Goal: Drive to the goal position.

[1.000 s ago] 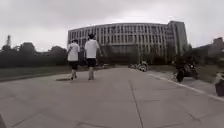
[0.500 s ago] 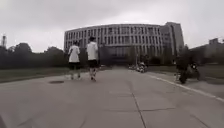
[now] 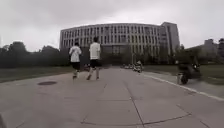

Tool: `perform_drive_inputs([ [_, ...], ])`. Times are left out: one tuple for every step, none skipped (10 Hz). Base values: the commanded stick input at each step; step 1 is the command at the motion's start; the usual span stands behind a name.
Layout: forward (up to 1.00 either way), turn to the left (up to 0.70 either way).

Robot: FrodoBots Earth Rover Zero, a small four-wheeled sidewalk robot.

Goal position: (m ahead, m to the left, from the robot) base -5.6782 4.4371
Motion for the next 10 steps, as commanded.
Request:
perform_drive_inputs([
  [0.70, 0.00],
  [0.70, 0.00],
  [0.70, 0.00],
  [0.70, 0.00],
  [0.70, 0.00],
  [0.70, 0.00],
  [0.70, 0.00],
  [0.70, 0.00],
  [0.70, 0.00],
  [0.70, 0.00],
])
